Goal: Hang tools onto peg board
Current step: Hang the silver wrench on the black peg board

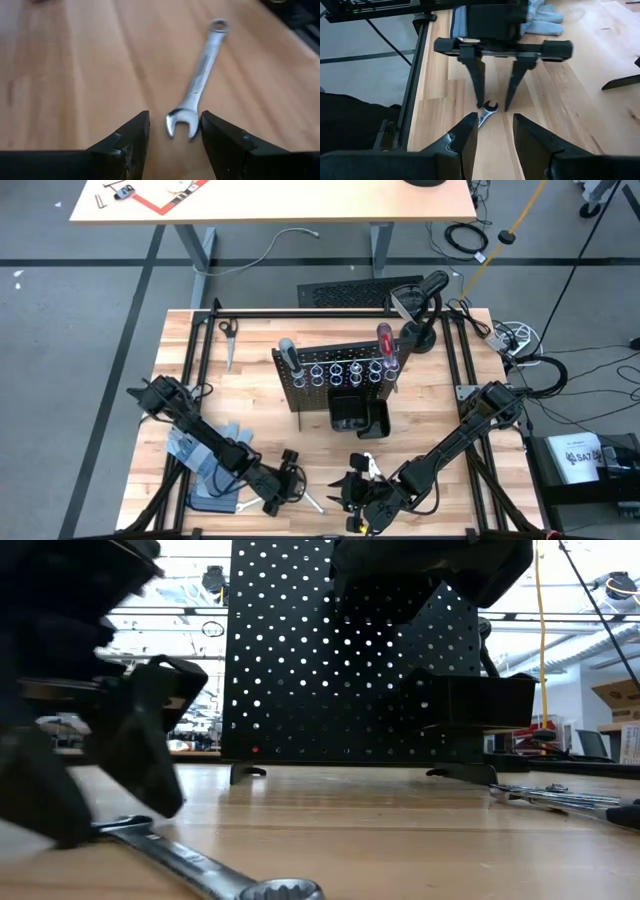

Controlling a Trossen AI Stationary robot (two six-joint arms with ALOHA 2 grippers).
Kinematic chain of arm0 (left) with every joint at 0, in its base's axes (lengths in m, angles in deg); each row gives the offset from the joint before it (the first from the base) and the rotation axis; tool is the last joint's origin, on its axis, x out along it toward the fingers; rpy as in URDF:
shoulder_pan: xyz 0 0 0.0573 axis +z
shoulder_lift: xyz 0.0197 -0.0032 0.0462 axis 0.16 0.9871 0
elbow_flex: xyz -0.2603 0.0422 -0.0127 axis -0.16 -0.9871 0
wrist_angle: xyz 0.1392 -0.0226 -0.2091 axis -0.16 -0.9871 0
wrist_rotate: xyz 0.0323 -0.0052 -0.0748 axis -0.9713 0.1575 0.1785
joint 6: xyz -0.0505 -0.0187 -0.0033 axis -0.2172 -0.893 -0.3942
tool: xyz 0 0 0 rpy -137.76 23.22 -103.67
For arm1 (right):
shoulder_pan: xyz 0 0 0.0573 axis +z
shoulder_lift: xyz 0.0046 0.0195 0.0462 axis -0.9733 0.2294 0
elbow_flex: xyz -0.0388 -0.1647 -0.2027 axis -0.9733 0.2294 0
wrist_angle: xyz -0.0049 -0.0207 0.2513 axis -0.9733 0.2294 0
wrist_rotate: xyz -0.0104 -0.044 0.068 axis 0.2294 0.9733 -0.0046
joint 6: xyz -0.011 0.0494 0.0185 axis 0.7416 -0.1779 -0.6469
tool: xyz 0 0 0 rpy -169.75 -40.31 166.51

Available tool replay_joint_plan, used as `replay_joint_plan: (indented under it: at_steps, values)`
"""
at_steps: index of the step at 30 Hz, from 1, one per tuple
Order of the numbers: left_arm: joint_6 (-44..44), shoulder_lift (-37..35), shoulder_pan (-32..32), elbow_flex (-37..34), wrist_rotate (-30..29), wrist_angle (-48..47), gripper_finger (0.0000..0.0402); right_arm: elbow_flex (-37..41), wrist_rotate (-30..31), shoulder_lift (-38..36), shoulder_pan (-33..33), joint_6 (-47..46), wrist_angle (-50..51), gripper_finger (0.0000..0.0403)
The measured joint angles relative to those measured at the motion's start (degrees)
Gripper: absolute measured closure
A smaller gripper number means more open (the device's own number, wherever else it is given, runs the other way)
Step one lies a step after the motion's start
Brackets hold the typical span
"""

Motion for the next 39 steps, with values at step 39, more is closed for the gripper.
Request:
replay_joint_plan:
  at_steps: [39]
  values:
    - [-0.35, 0.24, 2.30, -0.28, -2.46, -0.37, 0.0219, 0.01, -0.11, -0.01, 0.00, -6.39, 8.22, 0.0284]
